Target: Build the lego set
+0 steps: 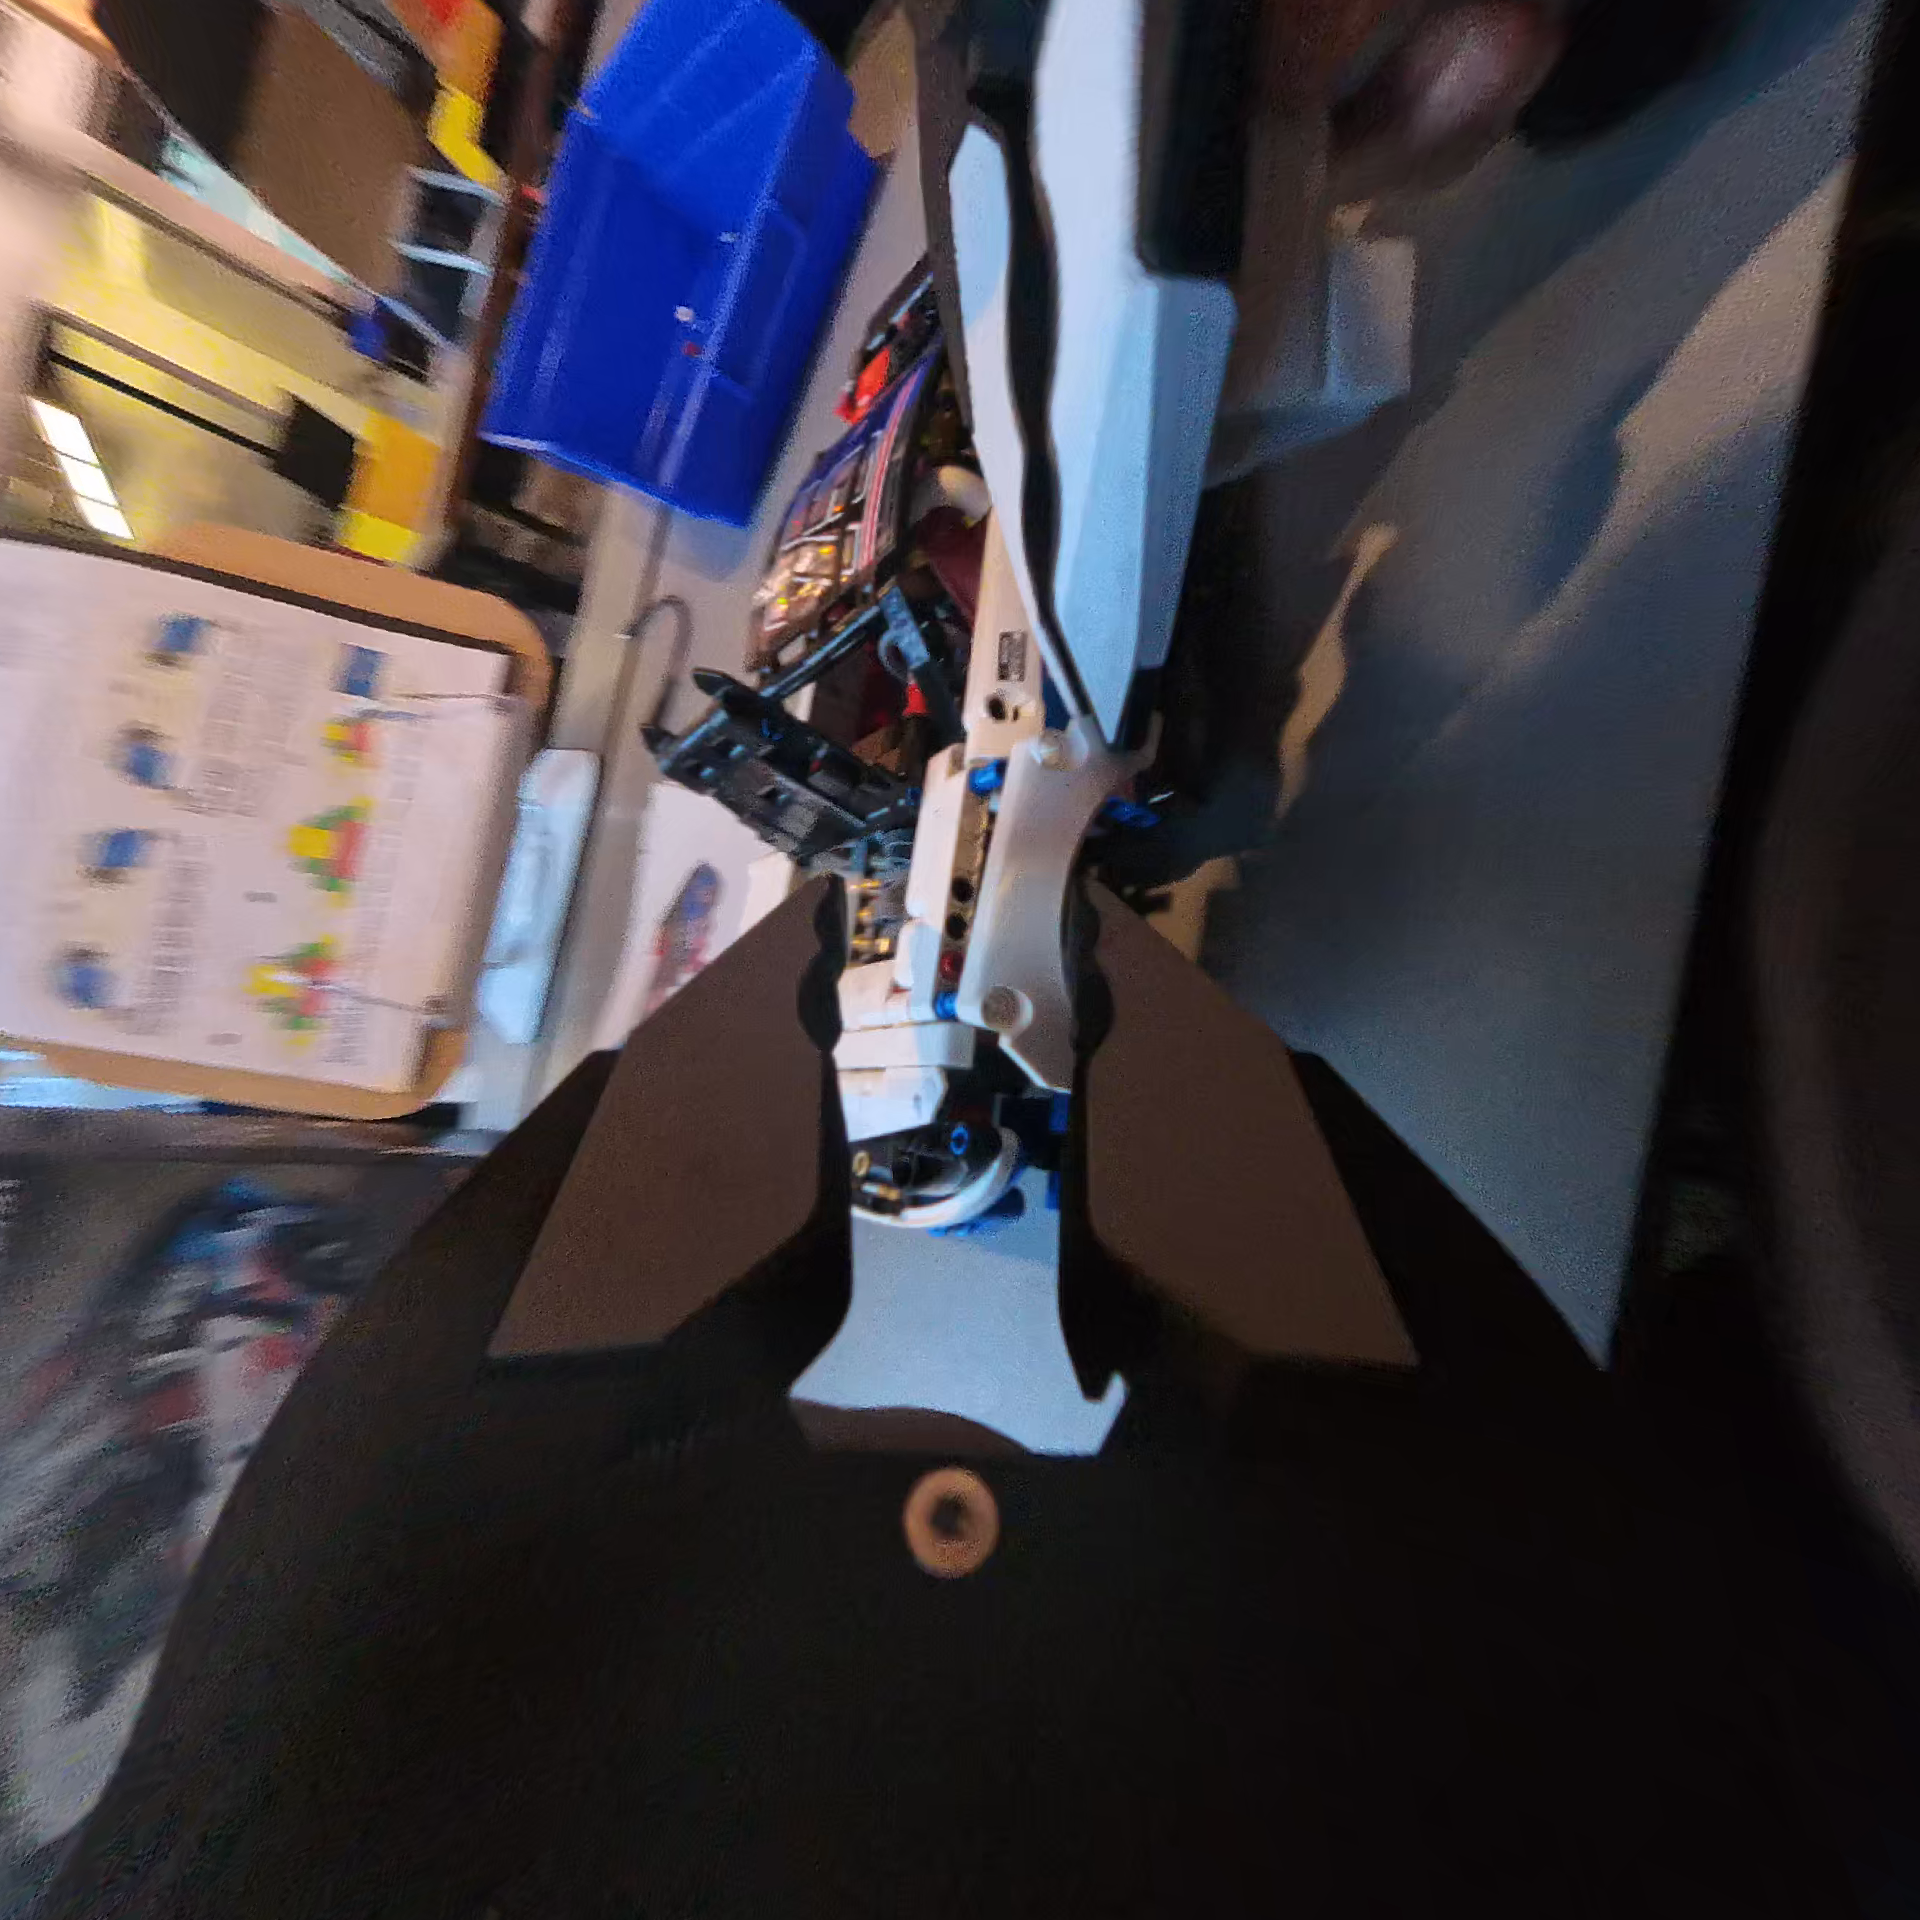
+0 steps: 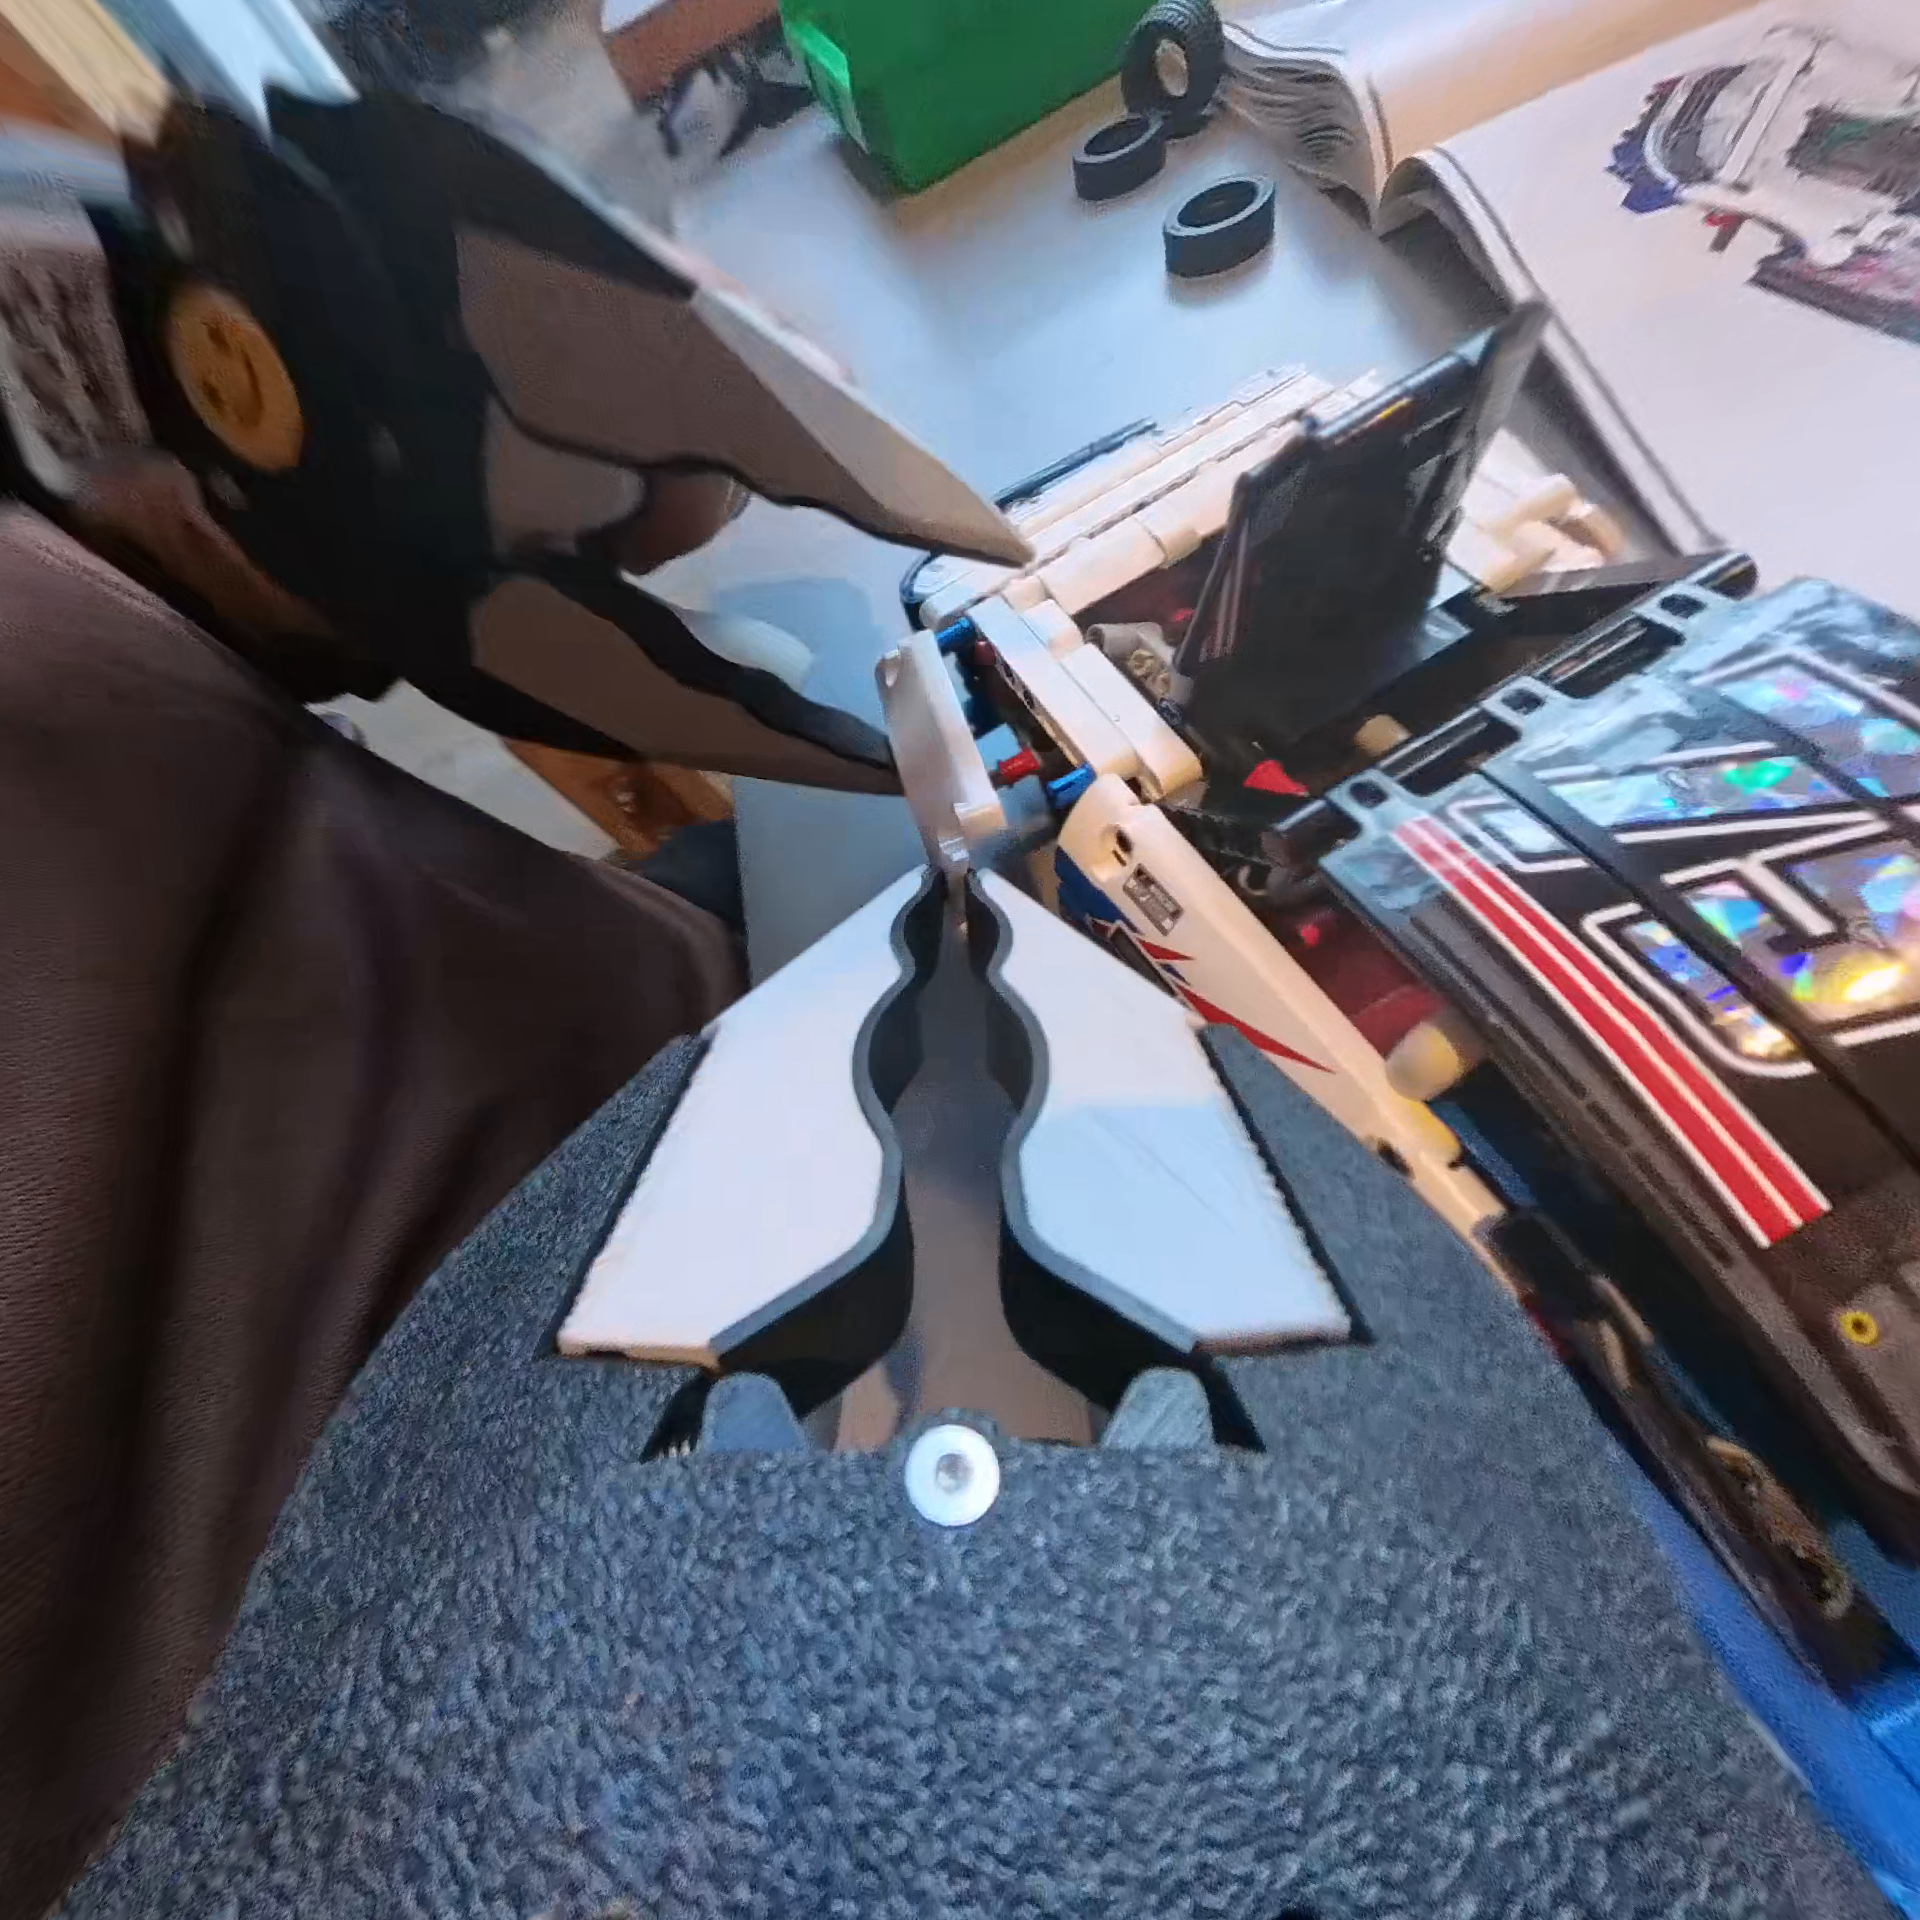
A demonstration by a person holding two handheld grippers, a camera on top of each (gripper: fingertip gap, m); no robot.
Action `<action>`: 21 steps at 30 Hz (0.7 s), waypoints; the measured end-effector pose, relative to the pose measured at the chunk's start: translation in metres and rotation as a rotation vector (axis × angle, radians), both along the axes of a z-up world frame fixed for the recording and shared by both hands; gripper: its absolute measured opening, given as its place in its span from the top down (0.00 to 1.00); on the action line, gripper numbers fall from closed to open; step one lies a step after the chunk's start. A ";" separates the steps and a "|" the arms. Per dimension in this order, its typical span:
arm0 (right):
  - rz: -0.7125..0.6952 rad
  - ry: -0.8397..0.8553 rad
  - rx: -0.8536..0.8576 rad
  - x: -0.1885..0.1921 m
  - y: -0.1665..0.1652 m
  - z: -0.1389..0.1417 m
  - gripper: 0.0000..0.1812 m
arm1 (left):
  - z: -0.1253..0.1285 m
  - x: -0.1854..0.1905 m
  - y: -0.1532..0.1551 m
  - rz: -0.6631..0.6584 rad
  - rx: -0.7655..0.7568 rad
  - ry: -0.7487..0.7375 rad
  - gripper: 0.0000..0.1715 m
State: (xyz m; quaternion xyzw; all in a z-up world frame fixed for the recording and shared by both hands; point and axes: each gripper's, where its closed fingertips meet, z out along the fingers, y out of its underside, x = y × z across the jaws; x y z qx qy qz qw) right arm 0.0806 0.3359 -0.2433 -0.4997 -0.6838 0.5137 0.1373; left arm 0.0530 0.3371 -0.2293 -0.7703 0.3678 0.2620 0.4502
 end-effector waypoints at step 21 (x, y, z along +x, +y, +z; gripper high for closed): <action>0.090 -0.048 -0.075 0.005 0.001 0.002 0.98 | -0.012 0.005 -0.005 0.109 0.129 0.248 0.89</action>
